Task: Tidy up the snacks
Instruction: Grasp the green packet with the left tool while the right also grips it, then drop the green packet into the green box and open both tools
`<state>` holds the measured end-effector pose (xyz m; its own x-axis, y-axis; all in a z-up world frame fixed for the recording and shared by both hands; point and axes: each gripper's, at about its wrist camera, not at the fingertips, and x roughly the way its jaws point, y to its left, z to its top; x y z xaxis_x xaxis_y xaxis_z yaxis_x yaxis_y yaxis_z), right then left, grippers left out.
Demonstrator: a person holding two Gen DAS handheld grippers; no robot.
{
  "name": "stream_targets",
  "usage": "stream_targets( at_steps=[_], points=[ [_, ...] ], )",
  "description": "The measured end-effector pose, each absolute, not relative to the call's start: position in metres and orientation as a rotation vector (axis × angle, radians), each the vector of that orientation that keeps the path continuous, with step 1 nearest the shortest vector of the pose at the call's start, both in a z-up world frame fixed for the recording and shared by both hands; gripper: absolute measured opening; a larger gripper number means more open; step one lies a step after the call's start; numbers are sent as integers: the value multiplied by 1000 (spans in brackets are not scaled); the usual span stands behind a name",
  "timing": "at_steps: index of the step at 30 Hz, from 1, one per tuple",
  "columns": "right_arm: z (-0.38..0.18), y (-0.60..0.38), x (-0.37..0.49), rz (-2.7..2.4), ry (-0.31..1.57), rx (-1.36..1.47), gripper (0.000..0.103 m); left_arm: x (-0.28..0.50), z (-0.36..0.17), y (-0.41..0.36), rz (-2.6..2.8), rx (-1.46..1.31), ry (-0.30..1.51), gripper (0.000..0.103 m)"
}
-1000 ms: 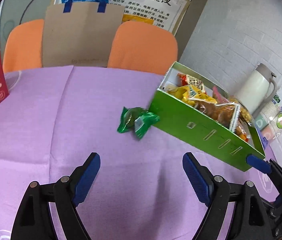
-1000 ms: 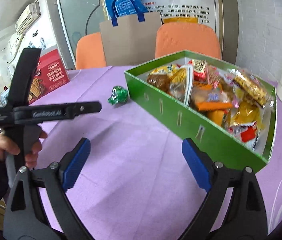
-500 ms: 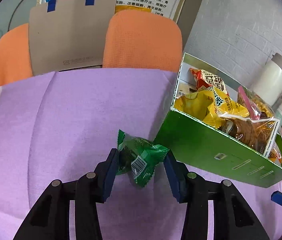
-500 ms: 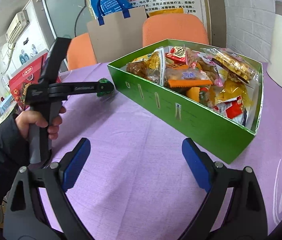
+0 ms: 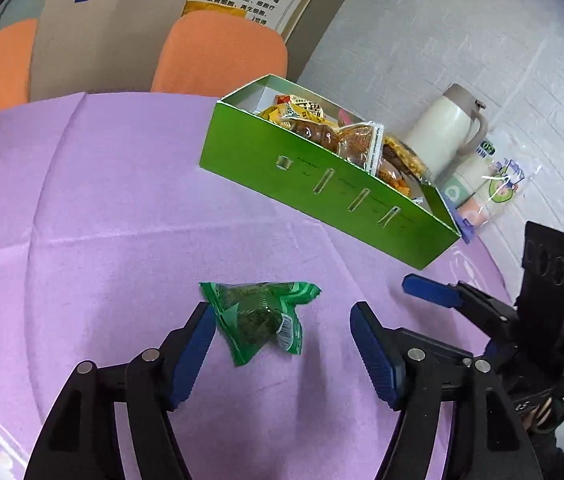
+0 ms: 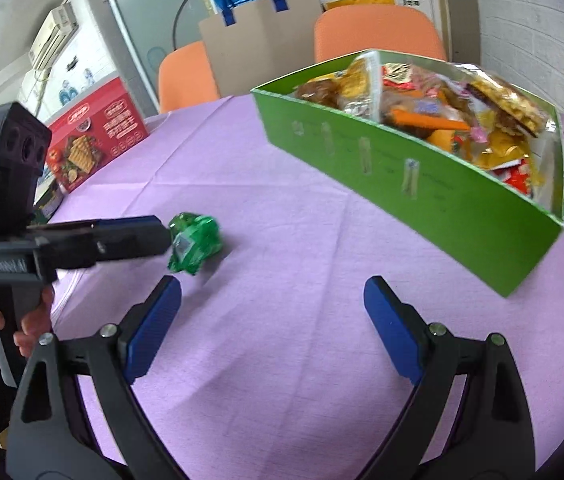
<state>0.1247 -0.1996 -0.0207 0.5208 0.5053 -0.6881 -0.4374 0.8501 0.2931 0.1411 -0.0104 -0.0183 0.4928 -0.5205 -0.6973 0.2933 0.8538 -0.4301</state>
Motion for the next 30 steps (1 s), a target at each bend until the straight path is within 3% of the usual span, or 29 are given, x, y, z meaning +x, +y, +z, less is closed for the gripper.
stream_targets(
  at_steps=[5,9,12,15,17,19,30],
  points=[
    [-25,-170,128,659,887,61,87,149,-27,20,-501,-439,960,70],
    [-30,-144,138,701,922,26,71,160,-37,15,-527,-482,998,67],
    [-31,-136,145,700,922,17,69,163,-41,12,-551,-497,1007,67],
    [-31,-131,150,694,925,9,38,165,-42,7,-562,-508,1008,65],
    [-29,-133,148,672,922,1,38,164,-45,6,-573,-498,1026,41],
    [-27,-138,143,673,914,15,37,161,-43,4,-561,-482,1018,35],
    [16,-203,114,550,746,96,37,153,5,-46,-665,-415,947,35]
  ],
)
